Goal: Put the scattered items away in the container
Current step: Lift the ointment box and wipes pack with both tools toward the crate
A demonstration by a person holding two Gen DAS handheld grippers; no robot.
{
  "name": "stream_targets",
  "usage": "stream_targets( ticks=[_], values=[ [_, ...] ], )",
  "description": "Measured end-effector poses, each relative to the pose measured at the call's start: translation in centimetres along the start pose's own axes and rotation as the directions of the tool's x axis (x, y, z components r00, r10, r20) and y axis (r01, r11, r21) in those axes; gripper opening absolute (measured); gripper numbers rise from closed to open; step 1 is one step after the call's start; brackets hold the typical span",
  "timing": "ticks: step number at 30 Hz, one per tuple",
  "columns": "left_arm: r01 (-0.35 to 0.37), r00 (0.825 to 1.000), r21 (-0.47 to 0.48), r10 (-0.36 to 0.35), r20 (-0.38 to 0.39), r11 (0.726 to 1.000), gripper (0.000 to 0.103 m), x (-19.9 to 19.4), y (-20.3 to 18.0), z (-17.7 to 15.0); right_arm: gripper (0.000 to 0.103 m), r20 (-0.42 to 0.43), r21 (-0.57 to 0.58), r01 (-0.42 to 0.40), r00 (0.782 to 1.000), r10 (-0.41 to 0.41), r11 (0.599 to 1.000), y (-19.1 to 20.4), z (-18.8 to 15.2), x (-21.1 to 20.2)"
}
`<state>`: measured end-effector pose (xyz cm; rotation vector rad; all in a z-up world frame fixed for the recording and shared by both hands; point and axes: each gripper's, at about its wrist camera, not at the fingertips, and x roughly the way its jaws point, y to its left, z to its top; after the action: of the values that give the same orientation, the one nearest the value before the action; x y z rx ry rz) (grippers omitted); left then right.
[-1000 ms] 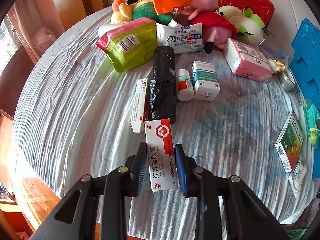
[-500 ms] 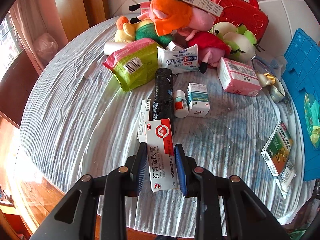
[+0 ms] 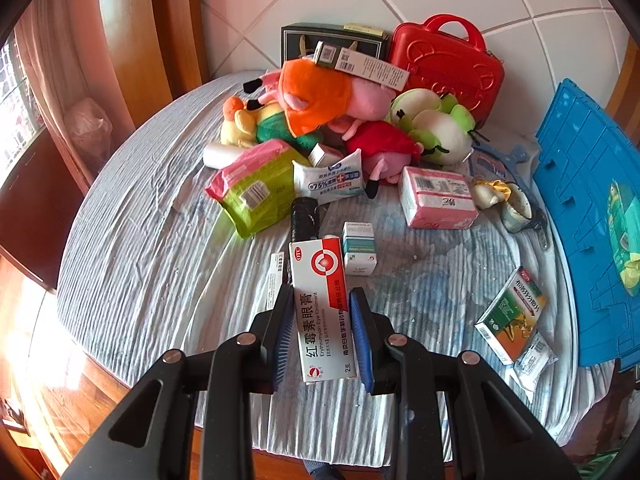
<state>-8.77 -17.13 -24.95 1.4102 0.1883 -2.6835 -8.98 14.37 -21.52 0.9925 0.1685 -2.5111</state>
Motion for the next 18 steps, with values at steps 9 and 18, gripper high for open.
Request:
stream_targets(
  ticks=[9,18],
  values=[
    [0.054,0.996,0.079,-0.059,0.071,0.995,0.027,-4.1,-4.0,3.8,0.014,0.129,-0.011,-0.021,0.991,0.022,1.0,0.5,3.8,-6.3],
    [0.134,0.976,0.166,-0.159,0.149,0.977,0.027,-8.6,-9.9,7.9,0.014,0.222,0.001,-0.015,0.975,0.015,1.0,-1.8,6.1,-10.9]
  ],
)
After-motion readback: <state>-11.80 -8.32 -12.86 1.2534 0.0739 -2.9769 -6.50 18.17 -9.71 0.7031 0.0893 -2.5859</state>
